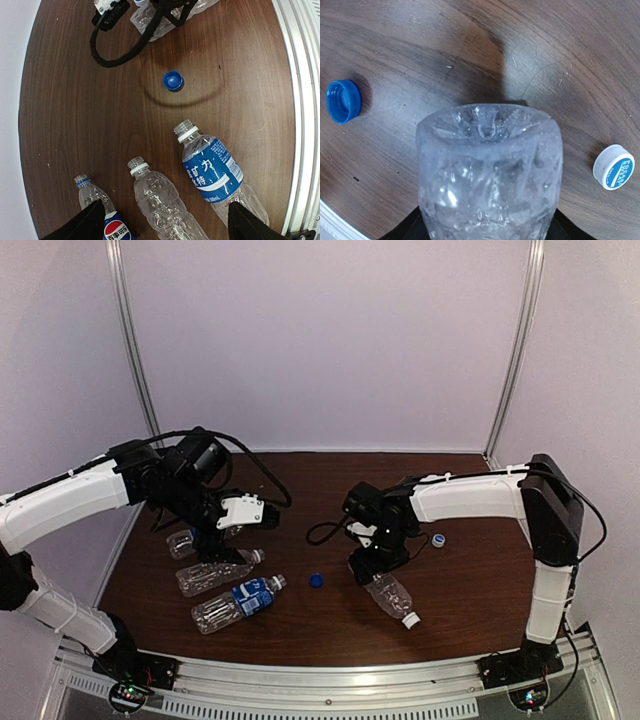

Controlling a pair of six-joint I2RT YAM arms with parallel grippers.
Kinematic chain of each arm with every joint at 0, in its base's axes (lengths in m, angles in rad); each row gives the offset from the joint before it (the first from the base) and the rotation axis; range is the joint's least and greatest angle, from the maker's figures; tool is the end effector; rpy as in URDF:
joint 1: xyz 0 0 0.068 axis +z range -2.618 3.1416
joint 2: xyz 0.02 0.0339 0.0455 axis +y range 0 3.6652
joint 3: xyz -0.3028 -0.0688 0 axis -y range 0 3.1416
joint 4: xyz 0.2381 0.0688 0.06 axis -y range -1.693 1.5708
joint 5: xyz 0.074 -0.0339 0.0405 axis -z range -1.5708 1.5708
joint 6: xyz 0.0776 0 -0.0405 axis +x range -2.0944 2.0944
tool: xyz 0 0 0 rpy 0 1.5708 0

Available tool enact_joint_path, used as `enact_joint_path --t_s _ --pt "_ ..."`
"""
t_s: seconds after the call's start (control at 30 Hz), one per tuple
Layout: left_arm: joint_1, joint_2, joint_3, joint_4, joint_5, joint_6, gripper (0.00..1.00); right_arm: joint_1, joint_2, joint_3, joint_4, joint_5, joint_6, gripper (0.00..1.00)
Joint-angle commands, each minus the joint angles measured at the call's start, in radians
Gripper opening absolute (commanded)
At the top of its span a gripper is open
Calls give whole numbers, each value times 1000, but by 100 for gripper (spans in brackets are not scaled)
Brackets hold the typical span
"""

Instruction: Unscrew the bottle caps

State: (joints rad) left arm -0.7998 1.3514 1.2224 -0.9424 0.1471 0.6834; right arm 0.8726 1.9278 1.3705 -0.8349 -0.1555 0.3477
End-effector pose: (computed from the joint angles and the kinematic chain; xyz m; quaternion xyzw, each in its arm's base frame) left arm 0.1801 -0.2017 0.3056 0.6661 0.7003 -0.0854 0.2419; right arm 0.2392 0.3037 0.1739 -0.2643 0.9572 0.1143 0.0285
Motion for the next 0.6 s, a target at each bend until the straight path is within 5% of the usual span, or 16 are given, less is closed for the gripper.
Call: enact_joint_path --t_s 0.0,0.13,0.57 --pt "-5 -22 -7 24 21 12 87 12 22 38 12 34 9 75" --pt "-6 -24 -12 22 21 12 87 17 10 47 8 35 5 99" --pt "-6 -22 -8 24 32 15 87 43 -272 -88 -53 207 107 100"
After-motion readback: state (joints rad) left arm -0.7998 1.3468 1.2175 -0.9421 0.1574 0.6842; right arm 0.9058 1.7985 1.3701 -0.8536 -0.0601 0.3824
